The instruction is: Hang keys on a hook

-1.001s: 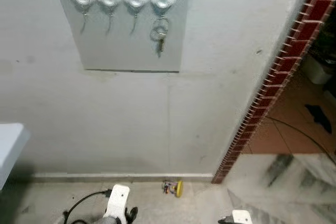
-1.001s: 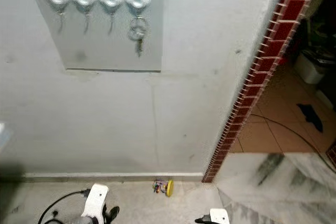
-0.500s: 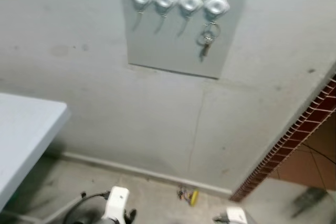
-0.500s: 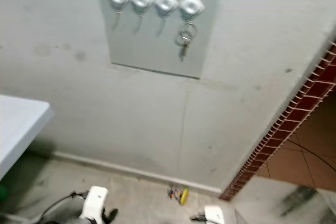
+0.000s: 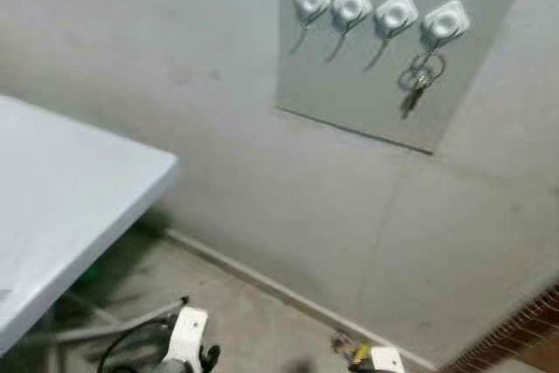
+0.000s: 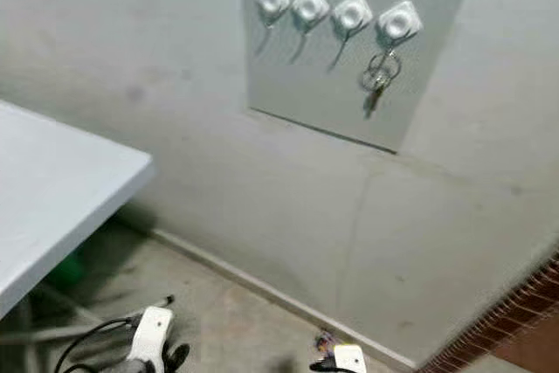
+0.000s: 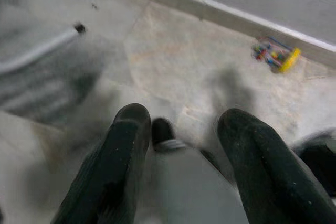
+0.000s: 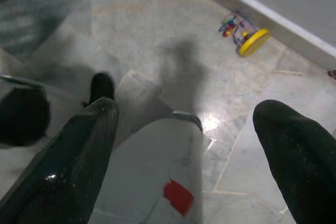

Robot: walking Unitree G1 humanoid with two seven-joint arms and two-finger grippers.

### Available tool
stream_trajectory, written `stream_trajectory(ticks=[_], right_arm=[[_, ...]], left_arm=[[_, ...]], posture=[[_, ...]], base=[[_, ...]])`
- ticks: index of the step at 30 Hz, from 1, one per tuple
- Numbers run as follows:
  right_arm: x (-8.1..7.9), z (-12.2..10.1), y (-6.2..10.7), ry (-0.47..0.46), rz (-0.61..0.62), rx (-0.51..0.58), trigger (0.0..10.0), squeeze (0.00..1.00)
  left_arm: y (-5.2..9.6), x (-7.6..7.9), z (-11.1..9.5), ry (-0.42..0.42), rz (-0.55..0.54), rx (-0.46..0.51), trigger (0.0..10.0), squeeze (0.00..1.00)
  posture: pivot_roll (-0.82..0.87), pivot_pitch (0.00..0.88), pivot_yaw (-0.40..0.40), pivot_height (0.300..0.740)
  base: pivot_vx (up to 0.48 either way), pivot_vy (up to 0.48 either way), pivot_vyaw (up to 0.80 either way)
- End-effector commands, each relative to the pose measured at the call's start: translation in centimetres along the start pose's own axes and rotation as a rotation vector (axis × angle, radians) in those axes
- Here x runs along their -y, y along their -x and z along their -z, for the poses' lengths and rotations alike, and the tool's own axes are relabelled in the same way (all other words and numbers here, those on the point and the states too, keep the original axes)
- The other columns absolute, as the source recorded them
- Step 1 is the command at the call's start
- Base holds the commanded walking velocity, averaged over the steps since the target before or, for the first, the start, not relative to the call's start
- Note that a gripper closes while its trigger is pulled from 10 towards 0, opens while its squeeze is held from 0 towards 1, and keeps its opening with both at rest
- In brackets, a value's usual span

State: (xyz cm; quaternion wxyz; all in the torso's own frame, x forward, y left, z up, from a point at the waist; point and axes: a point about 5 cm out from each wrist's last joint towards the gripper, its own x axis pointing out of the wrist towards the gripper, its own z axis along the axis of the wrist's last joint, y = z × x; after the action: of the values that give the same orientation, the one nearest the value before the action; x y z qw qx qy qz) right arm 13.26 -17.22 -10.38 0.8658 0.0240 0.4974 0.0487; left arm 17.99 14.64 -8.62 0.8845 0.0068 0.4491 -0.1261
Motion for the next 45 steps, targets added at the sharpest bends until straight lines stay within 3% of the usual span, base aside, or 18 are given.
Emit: stream_trajectory(ticks=[1,23,45], right_arm=[[-0.2,-0.08,-0.08,0.008,-0.003,-0.009,10.0,0.0],[-0.33,0.01,-0.09,0.043,-0.007,-0.016,10.0,0.0],[-0.29,-0.02,-0.09,0.047,-0.012,-0.016,10.0,0.0]], left_arm=[[0.21,-0.73,0.26,-0.011,-0.014,-0.012,10.0,0.0],[0.15,-0.45,0.21,-0.049,0.004,-0.015,10.0,0.0],[0.09,-0.4,-0.05,-0.027,0.006,-0.005,10.0,0.0]], posture=[[-0.15,0.0,-0.002,0.724],[-0.16,0.0,-0.001,0.724],[-0.15,0.0,-0.011,0.724]], base=[[0.0,0.0,0.8],[0.0,0.0,0.8],[0.0,0.0,0.8]])
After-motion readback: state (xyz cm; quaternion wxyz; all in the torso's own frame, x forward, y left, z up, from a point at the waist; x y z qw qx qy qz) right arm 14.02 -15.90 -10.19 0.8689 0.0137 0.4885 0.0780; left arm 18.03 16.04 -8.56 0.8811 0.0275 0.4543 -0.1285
